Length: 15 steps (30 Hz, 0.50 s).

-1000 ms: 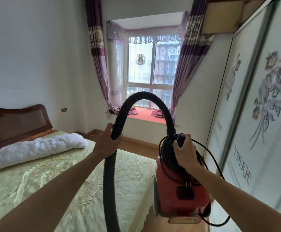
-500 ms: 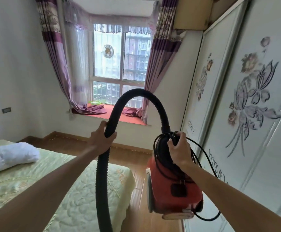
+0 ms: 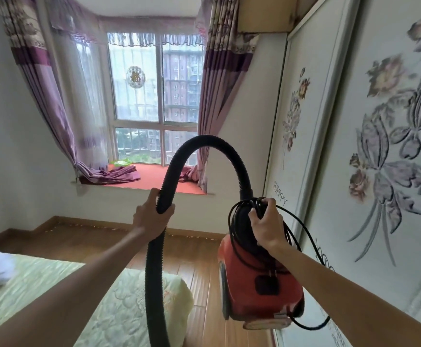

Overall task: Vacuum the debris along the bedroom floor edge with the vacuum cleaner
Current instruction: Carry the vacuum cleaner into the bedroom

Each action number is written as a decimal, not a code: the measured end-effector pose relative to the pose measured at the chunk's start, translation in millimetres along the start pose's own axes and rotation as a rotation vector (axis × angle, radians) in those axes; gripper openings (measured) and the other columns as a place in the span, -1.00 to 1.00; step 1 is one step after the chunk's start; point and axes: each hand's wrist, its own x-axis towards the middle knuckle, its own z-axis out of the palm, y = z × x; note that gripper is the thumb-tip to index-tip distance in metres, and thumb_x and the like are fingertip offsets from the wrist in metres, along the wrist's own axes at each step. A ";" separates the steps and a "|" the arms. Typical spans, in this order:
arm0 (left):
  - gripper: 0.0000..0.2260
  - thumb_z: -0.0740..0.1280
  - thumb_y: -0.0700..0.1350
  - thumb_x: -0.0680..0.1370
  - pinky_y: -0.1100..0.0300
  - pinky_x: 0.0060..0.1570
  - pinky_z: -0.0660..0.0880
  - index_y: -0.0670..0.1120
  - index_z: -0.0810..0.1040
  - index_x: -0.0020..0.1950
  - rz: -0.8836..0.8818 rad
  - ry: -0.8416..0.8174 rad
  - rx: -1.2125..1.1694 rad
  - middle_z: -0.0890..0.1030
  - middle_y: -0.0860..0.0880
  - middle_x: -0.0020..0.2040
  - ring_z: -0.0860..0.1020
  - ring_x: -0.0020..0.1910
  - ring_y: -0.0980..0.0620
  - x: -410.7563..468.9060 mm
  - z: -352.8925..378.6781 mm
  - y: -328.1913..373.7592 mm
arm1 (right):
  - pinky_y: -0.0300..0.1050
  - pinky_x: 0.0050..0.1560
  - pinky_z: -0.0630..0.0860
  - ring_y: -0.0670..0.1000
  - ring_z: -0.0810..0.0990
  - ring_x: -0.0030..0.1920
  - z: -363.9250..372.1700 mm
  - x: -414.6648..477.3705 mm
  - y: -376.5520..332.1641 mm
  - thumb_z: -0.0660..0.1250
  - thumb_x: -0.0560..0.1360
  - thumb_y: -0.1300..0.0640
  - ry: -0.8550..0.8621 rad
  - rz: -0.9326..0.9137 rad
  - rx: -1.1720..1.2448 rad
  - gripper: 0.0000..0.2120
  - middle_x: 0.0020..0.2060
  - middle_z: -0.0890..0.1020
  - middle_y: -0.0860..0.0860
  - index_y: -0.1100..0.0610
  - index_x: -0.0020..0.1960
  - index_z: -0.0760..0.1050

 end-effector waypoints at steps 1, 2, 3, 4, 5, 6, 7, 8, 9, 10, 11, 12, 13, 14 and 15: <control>-0.74 0.39 -0.06 0.58 0.25 -0.49 0.35 -0.08 0.38 0.17 0.003 -0.004 -0.001 0.55 -0.05 -0.30 0.55 -0.44 -0.02 14.6 11.0 -0.4 | 0.12 -0.45 0.60 0.04 0.54 -0.42 3.9 15.6 5.2 0.28 0.60 0.12 -0.004 0.004 -0.004 -0.80 -0.26 0.52 0.04 0.07 0.15 0.29; -0.73 0.39 -0.06 0.58 0.26 -0.50 0.36 -0.08 0.38 0.18 0.004 -0.007 -0.006 0.56 -0.06 -0.30 0.55 -0.44 -0.03 27.8 22.0 -0.6 | 0.12 -0.45 0.60 0.04 0.54 -0.43 7.2 30.4 9.7 0.28 0.60 0.12 -0.009 0.007 -0.009 -0.80 -0.26 0.52 0.04 0.08 0.16 0.29; -0.73 0.39 -0.06 0.58 0.26 -0.50 0.37 -0.08 0.38 0.18 0.005 -0.010 -0.012 0.56 -0.07 -0.29 0.55 -0.44 -0.03 39.9 33.1 -0.9 | 0.10 -0.46 0.60 0.03 0.54 -0.43 10.8 45.6 14.5 0.28 0.60 0.11 -0.012 0.008 -0.014 -0.79 -0.26 0.52 0.04 0.08 0.16 0.29; -0.73 0.39 -0.06 0.58 0.26 -0.50 0.37 -0.08 0.38 0.18 0.008 -0.012 -0.011 0.56 -0.07 -0.29 0.56 -0.44 -0.03 51.9 43.8 -2.3 | 0.07 -0.47 0.60 0.03 0.53 -0.44 14.6 60.7 19.2 0.28 0.60 0.11 -0.015 0.007 -0.017 -0.79 -0.26 0.52 0.04 0.08 0.16 0.29; -0.73 0.39 -0.06 0.58 0.26 -0.50 0.36 -0.08 0.38 0.19 0.008 -0.013 -0.004 0.56 -0.06 -0.29 0.55 -0.44 -0.03 63.2 53.2 -4.2 | 0.04 -0.48 0.59 0.02 0.53 -0.44 18.8 75.5 23.8 0.28 0.60 0.12 -0.017 0.004 -0.017 -0.79 -0.26 0.52 0.03 0.09 0.17 0.30; -0.72 0.39 -0.06 0.58 0.26 -0.50 0.36 -0.08 0.37 0.19 0.005 -0.010 0.001 0.56 -0.05 -0.29 0.55 -0.44 -0.03 73.9 61.7 -7.0 | -0.01 -0.49 0.58 0.01 0.53 -0.43 22.8 89.5 28.2 0.28 0.60 0.12 -0.019 -0.003 -0.018 -0.80 -0.26 0.51 0.02 0.10 0.17 0.30; -0.72 0.39 -0.05 0.58 0.26 -0.50 0.36 -0.07 0.37 0.20 -0.003 -0.005 -0.002 0.56 -0.05 -0.28 0.56 -0.44 -0.03 83.5 68.7 -9.6 | -0.09 -0.50 0.57 -0.01 0.52 -0.42 26.6 102.0 32.0 0.28 0.60 0.13 -0.019 -0.015 -0.020 -0.80 -0.27 0.51 0.00 0.11 0.17 0.31; -0.72 0.39 -0.05 0.58 0.26 -0.51 0.37 -0.07 0.37 0.20 -0.012 -0.001 -0.012 0.57 -0.06 -0.27 0.56 -0.44 -0.03 93.1 74.6 -12.3 | -0.20 -0.51 0.53 -0.04 0.50 -0.41 30.2 113.7 35.8 0.28 0.60 0.14 -0.016 -0.023 -0.023 -0.79 -0.28 0.50 -0.02 0.14 0.19 0.32; -0.72 0.39 -0.05 0.58 0.25 -0.51 0.38 -0.06 0.37 0.19 -0.018 0.001 -0.016 0.57 -0.06 -0.26 0.57 -0.43 -0.04 102.7 79.9 -13.8 | -0.31 -0.52 0.46 -0.07 0.48 -0.41 33.8 125.3 39.6 0.28 0.60 0.15 -0.010 -0.030 -0.027 -0.78 -0.29 0.49 -0.04 0.16 0.20 0.33; -0.73 0.39 -0.05 0.58 0.25 -0.51 0.40 -0.05 0.36 0.19 -0.020 0.004 -0.020 0.57 -0.06 -0.26 0.58 -0.43 -0.04 112.8 85.3 -15.2 | -0.35 -0.51 0.43 -0.10 0.47 -0.40 36.4 136.7 42.6 0.28 0.60 0.16 -0.007 -0.036 -0.026 -0.77 -0.30 0.48 -0.05 0.17 0.21 0.33; -0.73 0.39 -0.05 0.59 0.25 -0.51 0.40 -0.04 0.36 0.18 -0.022 0.005 -0.021 0.57 -0.06 -0.26 0.58 -0.43 -0.04 122.2 90.3 -15.6 | -0.36 -0.50 0.42 -0.10 0.47 -0.40 38.4 147.4 44.5 0.28 0.60 0.16 -0.006 -0.039 -0.018 -0.76 -0.30 0.48 -0.06 0.18 0.22 0.34; -0.74 0.39 -0.05 0.58 0.24 -0.50 0.41 -0.03 0.35 0.17 -0.022 0.010 -0.022 0.57 -0.05 -0.26 0.58 -0.43 -0.04 135.8 97.6 -16.8 | -0.34 -0.50 0.42 -0.08 0.48 -0.40 42.4 161.9 46.4 0.28 0.60 0.16 -0.005 -0.041 -0.013 -0.76 -0.30 0.48 -0.05 0.18 0.22 0.34; -0.74 0.39 -0.05 0.58 0.23 -0.49 0.42 -0.02 0.35 0.16 -0.018 0.012 -0.018 0.57 -0.04 -0.26 0.58 -0.43 -0.04 148.1 104.1 -18.5 | -0.28 -0.48 0.47 -0.05 0.49 -0.40 46.5 174.8 48.3 0.28 0.60 0.15 -0.007 -0.042 -0.014 -0.77 -0.29 0.49 -0.04 0.16 0.21 0.33; -0.74 0.39 -0.05 0.58 0.22 -0.48 0.44 -0.01 0.34 0.16 -0.013 0.010 -0.017 0.57 -0.05 -0.25 0.58 -0.42 -0.04 153.9 106.8 -19.5 | -0.15 -0.46 0.54 -0.03 0.50 -0.41 47.9 180.4 48.2 0.28 0.60 0.14 -0.015 -0.035 -0.009 -0.78 -0.28 0.49 -0.03 0.14 0.19 0.32; -0.73 0.39 -0.04 0.58 0.20 -0.46 0.46 0.00 0.34 0.16 -0.015 0.007 -0.016 0.57 -0.05 -0.24 0.59 -0.41 -0.05 158.7 108.1 -20.0 | -0.01 -0.43 0.59 0.00 0.50 -0.41 49.5 185.0 47.4 0.28 0.60 0.13 -0.024 -0.028 0.007 -0.80 -0.27 0.49 -0.01 0.11 0.17 0.31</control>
